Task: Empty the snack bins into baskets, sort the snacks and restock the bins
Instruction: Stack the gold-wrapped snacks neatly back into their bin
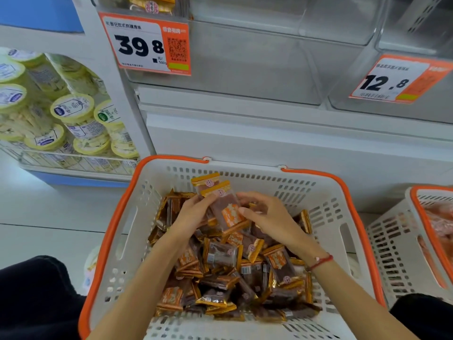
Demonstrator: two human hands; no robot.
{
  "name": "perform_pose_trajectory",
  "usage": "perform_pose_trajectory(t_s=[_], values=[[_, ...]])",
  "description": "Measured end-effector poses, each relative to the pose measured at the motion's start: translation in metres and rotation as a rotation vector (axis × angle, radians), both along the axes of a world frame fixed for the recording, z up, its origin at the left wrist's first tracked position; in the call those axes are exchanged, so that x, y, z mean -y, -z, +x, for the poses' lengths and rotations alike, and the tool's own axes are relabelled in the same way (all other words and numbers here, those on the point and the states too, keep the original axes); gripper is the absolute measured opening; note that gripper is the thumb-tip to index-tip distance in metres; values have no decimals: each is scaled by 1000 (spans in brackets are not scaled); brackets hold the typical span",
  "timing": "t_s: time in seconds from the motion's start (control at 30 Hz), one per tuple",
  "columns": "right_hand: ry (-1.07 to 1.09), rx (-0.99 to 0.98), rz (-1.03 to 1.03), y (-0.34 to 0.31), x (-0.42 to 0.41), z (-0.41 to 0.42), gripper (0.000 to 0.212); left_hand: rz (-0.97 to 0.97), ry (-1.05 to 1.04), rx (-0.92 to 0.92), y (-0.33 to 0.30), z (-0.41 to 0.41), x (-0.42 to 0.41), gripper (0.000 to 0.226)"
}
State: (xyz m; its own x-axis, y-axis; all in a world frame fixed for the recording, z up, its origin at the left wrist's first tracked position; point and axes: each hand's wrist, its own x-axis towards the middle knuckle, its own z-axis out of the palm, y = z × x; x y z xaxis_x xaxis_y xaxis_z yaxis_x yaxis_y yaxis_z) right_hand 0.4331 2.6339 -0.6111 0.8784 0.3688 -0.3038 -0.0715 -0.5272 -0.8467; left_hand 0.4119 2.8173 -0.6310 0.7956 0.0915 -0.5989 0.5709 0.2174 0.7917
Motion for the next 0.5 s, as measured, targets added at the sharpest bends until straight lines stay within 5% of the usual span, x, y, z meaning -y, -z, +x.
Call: perform_pose_trajectory(t_s=[0.1,0.23,0.33,0.4,0.5], values=[[202,32,139,12,-19,-7,27,23,8,20,4,0,1,25],[357,-19,291,42,-35,-13,18,121,-39,32,13,-6,-5,54],[-64,285,-347,89,-22,-23,26,217,-132,3,11,-6,-25,45],[-535,313,-675,118,-18,-35,61,205,-148,-5,9,-3,-34,39],[-704,453,-889,129,-24,-41,76,99,-169,-10,6,-1,-40,37]])
